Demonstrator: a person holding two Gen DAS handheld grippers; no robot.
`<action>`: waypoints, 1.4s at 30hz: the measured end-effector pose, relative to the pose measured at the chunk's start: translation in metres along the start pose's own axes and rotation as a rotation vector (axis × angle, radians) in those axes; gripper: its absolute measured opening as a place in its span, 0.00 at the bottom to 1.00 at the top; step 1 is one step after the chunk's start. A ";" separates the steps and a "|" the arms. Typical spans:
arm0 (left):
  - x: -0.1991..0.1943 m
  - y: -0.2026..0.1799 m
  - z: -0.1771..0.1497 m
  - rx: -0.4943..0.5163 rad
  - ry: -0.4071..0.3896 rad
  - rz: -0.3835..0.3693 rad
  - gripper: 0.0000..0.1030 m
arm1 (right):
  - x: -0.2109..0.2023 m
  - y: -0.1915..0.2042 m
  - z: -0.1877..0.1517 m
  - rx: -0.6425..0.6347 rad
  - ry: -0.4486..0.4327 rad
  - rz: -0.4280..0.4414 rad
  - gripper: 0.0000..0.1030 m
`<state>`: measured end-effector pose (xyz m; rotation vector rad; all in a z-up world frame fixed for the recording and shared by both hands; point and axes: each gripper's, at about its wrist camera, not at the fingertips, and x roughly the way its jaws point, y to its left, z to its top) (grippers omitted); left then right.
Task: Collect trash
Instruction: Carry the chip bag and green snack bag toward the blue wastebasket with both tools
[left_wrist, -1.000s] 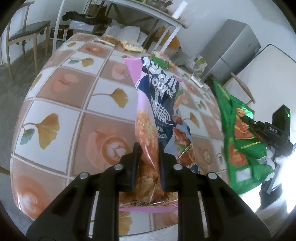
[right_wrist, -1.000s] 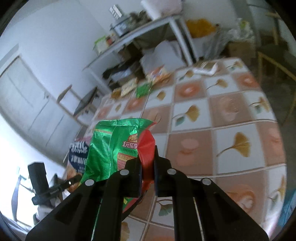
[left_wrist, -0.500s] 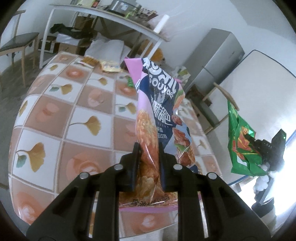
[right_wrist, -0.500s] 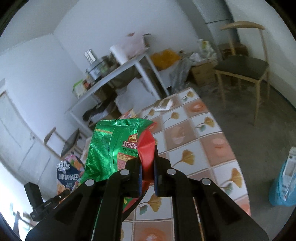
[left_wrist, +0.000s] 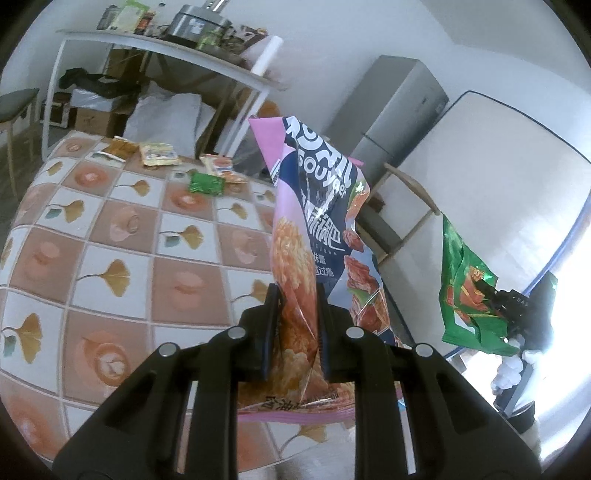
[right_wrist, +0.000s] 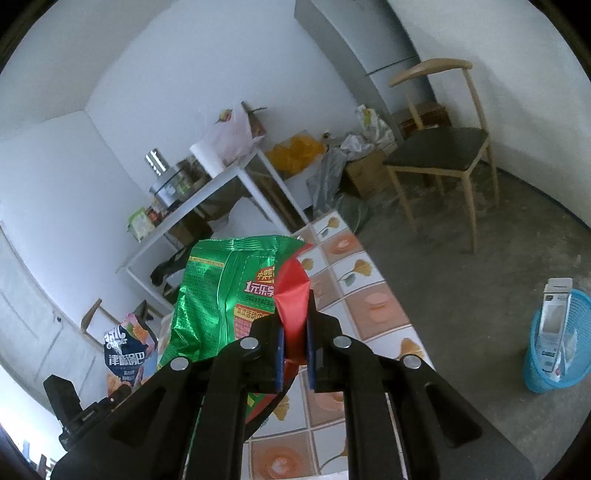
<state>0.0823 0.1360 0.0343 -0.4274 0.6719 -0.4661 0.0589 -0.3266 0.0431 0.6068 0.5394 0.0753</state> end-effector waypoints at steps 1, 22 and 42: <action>0.001 -0.004 0.000 0.004 0.000 -0.007 0.17 | -0.005 -0.003 0.000 0.006 -0.009 -0.005 0.09; 0.015 -0.073 -0.023 0.085 0.043 -0.124 0.17 | -0.120 -0.074 -0.007 0.126 -0.201 -0.116 0.09; 0.112 -0.221 -0.038 0.268 0.177 -0.290 0.17 | -0.243 -0.218 -0.043 0.355 -0.360 -0.377 0.09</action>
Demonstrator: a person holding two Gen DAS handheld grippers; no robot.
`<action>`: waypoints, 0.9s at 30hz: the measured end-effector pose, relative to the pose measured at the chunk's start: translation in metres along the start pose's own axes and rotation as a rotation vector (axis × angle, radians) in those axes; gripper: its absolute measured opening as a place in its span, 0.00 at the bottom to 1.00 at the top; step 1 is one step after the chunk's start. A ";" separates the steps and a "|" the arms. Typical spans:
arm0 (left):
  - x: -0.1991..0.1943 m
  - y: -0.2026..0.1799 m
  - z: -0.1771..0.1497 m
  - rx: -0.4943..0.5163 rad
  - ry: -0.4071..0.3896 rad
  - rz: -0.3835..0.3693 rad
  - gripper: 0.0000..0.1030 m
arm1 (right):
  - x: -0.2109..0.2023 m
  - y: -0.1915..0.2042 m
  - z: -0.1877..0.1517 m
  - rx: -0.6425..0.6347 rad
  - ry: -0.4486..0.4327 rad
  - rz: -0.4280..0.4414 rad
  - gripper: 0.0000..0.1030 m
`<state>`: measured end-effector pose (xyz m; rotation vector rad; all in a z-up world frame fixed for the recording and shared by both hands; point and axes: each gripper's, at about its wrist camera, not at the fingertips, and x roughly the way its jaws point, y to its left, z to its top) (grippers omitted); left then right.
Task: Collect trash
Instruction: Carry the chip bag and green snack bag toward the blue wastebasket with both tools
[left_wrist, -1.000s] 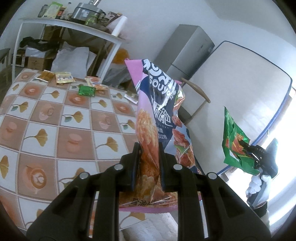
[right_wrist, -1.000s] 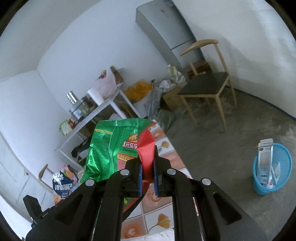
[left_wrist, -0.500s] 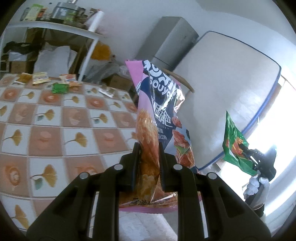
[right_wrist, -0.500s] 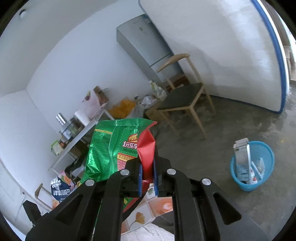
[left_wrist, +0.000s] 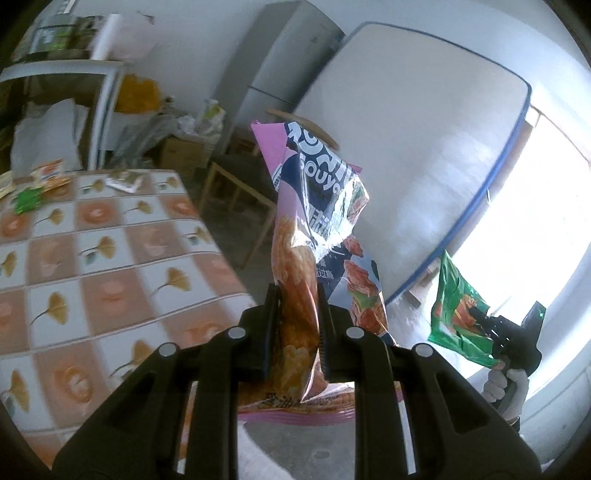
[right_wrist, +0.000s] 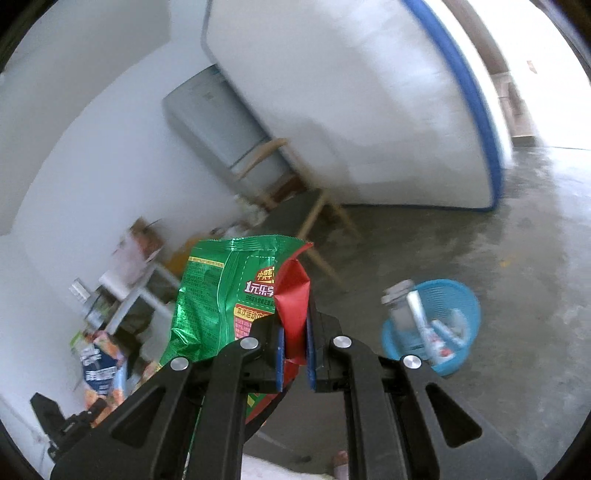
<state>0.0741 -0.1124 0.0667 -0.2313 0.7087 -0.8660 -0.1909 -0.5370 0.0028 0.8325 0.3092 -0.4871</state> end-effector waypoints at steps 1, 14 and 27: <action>0.010 -0.007 0.002 0.013 0.011 -0.010 0.17 | -0.002 -0.009 0.002 0.006 -0.010 -0.036 0.09; 0.151 -0.076 0.017 0.153 0.181 -0.108 0.17 | 0.057 -0.109 0.023 -0.008 0.008 -0.487 0.09; 0.236 -0.081 0.010 0.238 0.300 -0.043 0.17 | 0.280 -0.116 -0.017 -0.687 -0.050 -0.910 0.09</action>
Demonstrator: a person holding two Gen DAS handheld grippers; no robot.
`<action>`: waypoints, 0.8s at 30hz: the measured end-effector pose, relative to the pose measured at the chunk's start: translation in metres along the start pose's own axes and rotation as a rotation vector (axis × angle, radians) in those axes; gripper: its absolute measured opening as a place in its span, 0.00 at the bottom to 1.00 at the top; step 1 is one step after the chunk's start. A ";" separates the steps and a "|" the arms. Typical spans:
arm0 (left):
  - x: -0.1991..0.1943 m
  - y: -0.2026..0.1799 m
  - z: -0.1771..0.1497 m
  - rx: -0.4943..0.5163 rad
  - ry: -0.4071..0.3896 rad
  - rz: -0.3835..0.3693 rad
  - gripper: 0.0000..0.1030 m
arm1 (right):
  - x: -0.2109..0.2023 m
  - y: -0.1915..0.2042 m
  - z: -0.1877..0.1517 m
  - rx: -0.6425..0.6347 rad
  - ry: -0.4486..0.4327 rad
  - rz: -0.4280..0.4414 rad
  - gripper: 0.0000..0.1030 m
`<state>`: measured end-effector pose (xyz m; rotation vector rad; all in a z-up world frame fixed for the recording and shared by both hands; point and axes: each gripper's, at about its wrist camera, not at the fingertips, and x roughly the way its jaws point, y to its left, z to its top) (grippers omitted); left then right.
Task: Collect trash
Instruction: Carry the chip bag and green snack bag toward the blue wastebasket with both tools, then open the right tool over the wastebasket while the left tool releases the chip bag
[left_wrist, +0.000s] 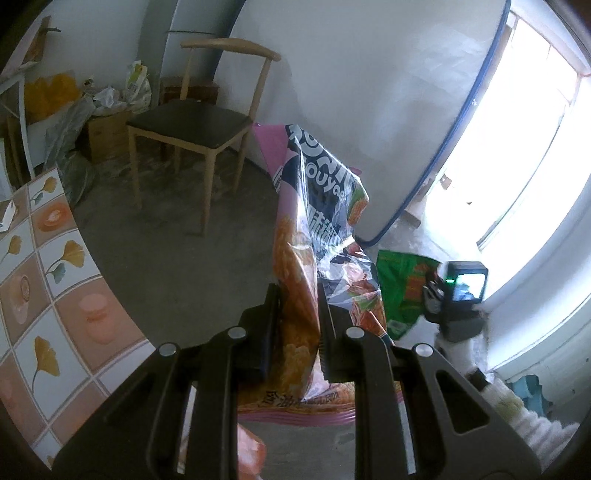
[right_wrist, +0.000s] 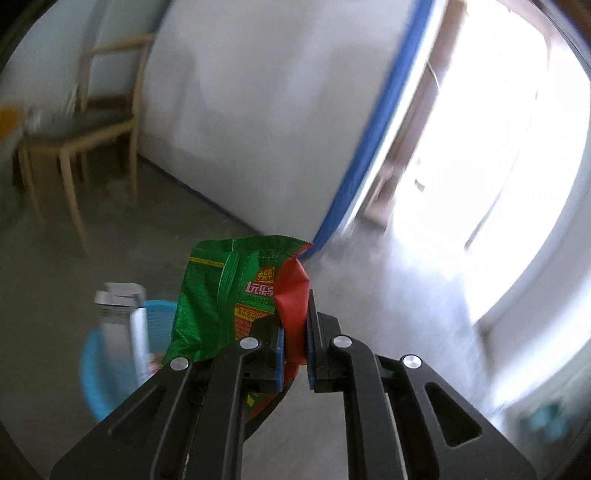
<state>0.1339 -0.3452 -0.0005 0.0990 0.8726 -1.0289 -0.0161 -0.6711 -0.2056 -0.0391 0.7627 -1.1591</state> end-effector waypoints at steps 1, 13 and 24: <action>0.003 0.002 0.000 0.001 0.005 0.008 0.17 | 0.002 0.013 -0.001 -0.024 -0.025 -0.018 0.09; 0.035 -0.003 0.005 0.055 0.075 0.028 0.17 | 0.064 0.043 -0.069 0.210 0.234 0.228 0.40; 0.093 -0.050 0.006 0.102 0.214 -0.058 0.17 | 0.102 -0.048 -0.127 0.955 0.404 0.566 0.50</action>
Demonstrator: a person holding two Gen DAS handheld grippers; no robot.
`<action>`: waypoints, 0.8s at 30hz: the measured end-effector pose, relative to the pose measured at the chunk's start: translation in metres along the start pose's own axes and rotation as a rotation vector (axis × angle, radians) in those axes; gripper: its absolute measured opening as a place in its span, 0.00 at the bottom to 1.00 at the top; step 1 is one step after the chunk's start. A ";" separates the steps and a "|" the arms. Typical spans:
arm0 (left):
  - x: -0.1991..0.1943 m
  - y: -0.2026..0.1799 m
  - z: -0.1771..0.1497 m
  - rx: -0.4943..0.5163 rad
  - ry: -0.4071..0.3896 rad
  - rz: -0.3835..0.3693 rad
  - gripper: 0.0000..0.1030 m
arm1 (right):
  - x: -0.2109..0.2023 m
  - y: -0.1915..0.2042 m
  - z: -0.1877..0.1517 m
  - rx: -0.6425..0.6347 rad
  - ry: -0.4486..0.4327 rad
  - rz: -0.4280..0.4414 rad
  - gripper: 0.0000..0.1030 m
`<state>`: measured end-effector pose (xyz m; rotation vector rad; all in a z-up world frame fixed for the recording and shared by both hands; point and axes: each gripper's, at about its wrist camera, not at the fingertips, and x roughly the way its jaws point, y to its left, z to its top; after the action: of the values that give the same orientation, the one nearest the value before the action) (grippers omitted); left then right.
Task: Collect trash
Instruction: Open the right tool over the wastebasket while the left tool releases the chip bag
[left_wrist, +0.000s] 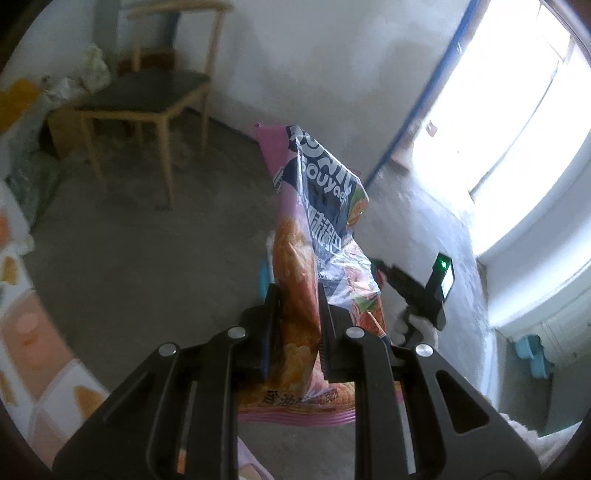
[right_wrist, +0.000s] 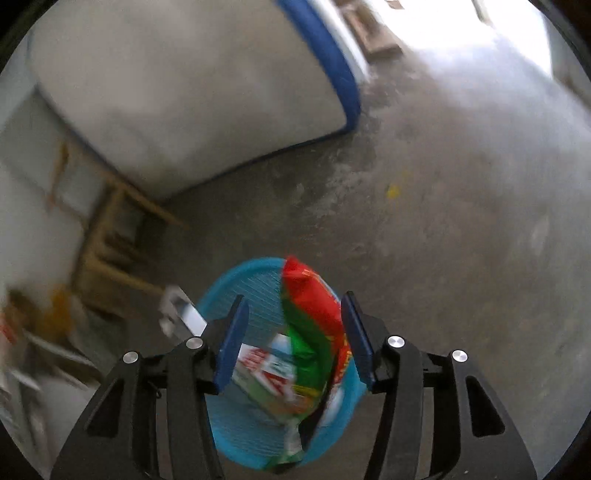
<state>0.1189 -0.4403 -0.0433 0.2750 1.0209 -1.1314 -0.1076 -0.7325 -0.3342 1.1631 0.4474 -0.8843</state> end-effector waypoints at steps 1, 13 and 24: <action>0.014 -0.006 0.003 0.006 0.031 -0.008 0.17 | 0.002 -0.003 0.000 0.008 0.014 0.005 0.50; 0.196 -0.096 0.004 0.271 0.169 0.139 0.31 | -0.020 -0.064 -0.010 0.164 0.047 0.071 0.50; 0.159 -0.067 0.009 0.142 0.074 0.165 0.62 | -0.017 -0.070 -0.017 0.179 0.086 0.065 0.50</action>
<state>0.0753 -0.5744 -0.1434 0.5088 0.9652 -1.0518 -0.1713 -0.7195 -0.3703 1.3769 0.4040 -0.8326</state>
